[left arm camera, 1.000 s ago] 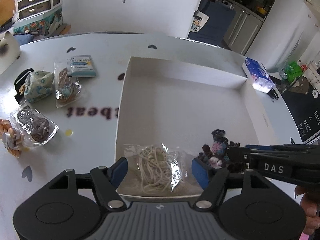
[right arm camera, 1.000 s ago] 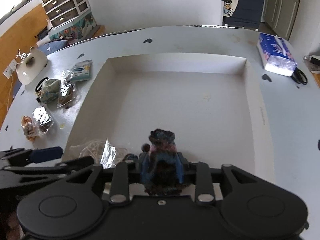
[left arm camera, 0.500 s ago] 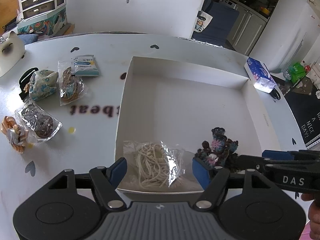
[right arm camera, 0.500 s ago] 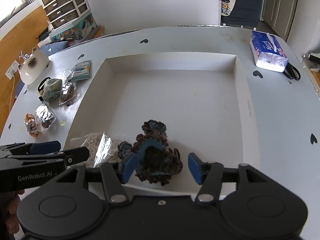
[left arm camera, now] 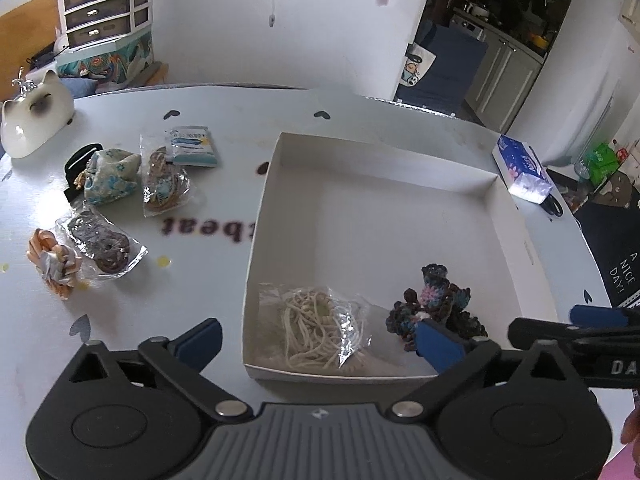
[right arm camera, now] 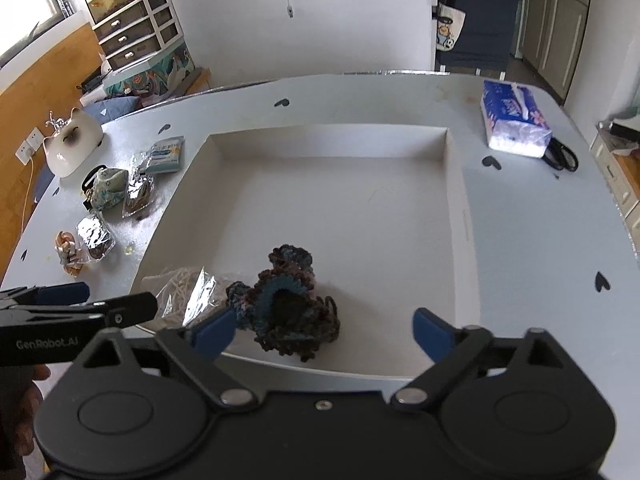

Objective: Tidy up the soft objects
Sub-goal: 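Withdraw both open tools from the tray toward the remaining items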

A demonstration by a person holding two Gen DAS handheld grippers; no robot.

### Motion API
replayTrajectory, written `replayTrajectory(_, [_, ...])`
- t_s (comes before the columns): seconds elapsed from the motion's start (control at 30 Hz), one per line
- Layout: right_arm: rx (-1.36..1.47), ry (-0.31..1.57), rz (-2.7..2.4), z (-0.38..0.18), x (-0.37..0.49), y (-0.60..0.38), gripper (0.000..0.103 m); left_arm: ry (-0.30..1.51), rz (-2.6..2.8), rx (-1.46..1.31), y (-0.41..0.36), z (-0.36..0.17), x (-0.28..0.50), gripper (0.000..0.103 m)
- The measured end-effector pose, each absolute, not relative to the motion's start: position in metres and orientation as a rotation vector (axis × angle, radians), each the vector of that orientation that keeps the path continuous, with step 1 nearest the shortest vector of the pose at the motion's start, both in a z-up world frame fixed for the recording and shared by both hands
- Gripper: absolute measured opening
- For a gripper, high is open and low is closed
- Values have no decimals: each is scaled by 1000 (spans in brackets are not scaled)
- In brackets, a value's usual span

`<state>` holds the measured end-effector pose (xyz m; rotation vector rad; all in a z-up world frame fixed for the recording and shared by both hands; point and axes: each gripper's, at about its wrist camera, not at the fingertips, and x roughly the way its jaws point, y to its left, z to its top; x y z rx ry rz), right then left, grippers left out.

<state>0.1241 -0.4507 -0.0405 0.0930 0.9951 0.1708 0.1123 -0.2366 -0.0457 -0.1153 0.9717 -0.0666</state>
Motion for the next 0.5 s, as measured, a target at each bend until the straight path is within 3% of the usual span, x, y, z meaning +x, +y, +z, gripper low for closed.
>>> replayTrajectory(0.5, [109, 927, 79, -26, 104, -426, 103, 927, -82, -123, -182, -33, 102, 103])
